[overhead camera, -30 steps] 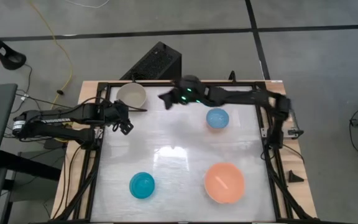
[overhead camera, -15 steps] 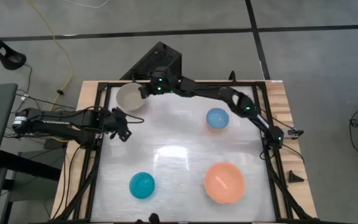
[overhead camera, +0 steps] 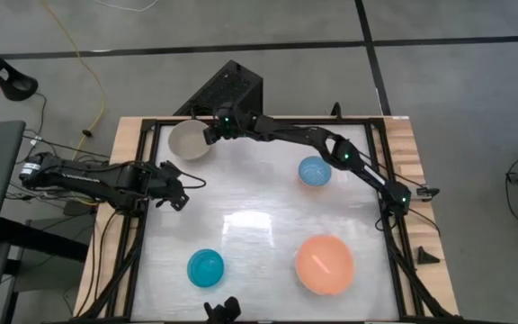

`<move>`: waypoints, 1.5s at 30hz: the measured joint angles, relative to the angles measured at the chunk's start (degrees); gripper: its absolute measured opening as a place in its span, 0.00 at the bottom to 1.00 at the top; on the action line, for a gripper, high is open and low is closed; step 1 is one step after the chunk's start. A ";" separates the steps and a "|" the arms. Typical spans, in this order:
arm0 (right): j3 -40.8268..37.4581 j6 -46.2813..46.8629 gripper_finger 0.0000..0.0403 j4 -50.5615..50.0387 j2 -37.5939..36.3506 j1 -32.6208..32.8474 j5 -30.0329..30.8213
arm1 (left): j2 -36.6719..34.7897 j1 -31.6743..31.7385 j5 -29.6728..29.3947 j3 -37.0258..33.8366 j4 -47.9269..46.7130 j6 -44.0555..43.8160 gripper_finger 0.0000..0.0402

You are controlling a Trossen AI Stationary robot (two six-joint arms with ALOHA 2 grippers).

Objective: Nest bowls inside each other
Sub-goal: Stack the gray bowl on top of the light orange bowl

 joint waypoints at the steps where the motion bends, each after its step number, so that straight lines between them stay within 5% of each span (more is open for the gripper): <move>1: 0.03 0.61 0.63 1.03 0.80 0.02 0.61 | 0.00 0.00 0.03 0.00 0.00 -0.02 0.64; 17: -0.04 8.04 0.55 1.42 5.80 1.03 4.00 | 0.00 0.00 1.62 0.00 0.12 -0.93 0.64; 29: 0.02 12.16 0.08 4.00 5.63 0.78 -4.00 | 0.00 0.00 1.40 0.00 0.14 -0.08 0.64; 39: -0.04 9.41 0.08 -2.01 -0.01 -4.32 -13.06 | 0.01 0.00 0.60 0.00 1.68 2.03 0.64; 45: -0.02 -5.71 0.08 -22.15 -11.68 -7.74 -14.26 | 0.00 0.00 -0.29 0.00 2.51 2.24 0.64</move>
